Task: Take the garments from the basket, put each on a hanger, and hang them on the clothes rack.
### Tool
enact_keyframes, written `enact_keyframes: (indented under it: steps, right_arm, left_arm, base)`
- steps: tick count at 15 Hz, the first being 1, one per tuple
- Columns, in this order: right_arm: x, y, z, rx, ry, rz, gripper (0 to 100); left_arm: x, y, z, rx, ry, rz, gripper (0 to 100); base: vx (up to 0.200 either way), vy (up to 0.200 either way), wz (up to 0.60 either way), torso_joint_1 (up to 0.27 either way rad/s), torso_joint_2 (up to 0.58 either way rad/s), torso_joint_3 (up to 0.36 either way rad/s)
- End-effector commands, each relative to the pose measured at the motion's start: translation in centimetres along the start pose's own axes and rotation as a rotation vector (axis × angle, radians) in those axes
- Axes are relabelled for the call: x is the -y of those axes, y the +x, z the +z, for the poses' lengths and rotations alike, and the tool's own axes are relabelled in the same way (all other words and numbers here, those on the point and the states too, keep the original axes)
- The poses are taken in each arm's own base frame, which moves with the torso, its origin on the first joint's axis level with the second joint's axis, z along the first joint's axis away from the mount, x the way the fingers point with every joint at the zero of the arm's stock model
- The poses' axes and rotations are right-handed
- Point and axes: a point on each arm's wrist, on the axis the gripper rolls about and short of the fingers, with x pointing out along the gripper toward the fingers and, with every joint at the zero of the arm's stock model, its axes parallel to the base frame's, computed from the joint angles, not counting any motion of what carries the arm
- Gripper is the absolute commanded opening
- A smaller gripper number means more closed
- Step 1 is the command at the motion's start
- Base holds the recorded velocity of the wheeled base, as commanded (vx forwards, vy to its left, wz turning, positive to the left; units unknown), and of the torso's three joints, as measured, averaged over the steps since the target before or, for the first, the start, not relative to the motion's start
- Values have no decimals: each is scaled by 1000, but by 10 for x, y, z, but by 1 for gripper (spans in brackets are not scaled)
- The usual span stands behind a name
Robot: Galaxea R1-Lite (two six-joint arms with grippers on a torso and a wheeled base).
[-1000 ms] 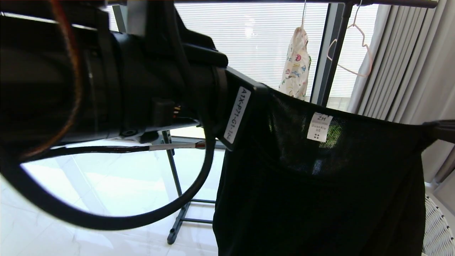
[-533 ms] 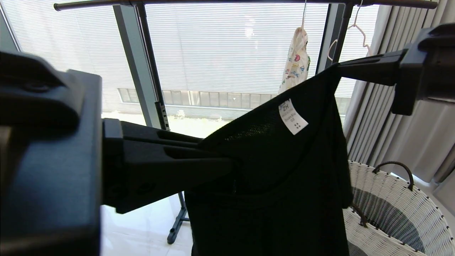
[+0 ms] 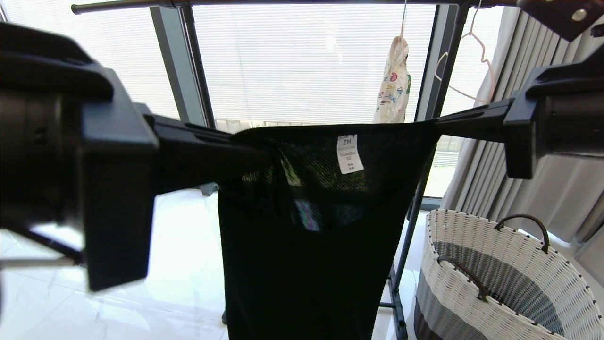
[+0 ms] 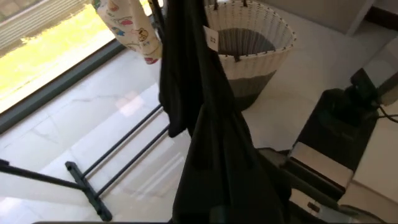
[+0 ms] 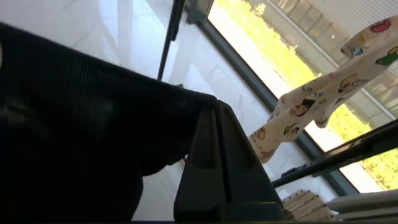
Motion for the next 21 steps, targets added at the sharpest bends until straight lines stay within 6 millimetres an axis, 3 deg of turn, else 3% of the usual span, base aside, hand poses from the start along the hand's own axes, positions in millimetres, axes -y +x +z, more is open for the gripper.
enact_keyframes:
  steps: [1,5,8,9,13,15,17,18,20,21]
  right_arm:
    - [-1,-30,0,9,-3,2,0]
    - [-2,-35,-2,-12,-3,8,0]
    - [-4,-40,-6,-54,-3,18,0]
    - [-5,-42,-7,-54,-1,22,100]
    - [-3,-51,-8,-37,3,6,100]
    - [11,-54,-22,-95,35,-112,100]
    - [32,-57,-53,-244,87,-362,100]
    - [36,-57,-59,-268,94,-411,100]
    - [52,-59,-79,-264,128,-564,100]
    - [55,-60,-87,-248,124,-605,100]
  left_arm:
    - [-30,29,-2,10,56,158,0]
    - [-14,49,-2,32,107,99,0]
    - [-13,54,-3,20,111,99,0]
    - [-13,54,-3,18,111,99,0]
    - [-16,57,-7,-9,112,143,0]
    - [-24,60,-21,-88,165,275,0]
    - [-34,44,-31,-104,163,331,0]
    - [-38,40,-35,-113,155,353,0]
    - [-72,8,-81,-234,69,552,0]
    - [-81,-7,-94,-262,29,631,0]
  base:
    - [0,0,0,0,0,0]
    - [0,0,0,0,0,0]
    - [0,0,0,0,0,0]
    - [0,0,0,0,0,0]
    - [0,0,0,0,0,0]
    - [0,0,0,0,0,0]
    - [0,0,0,0,0,0]
    - [0,0,0,0,0,0]
    - [0,0,0,0,0,0]
    - [0,0,0,0,0,0]
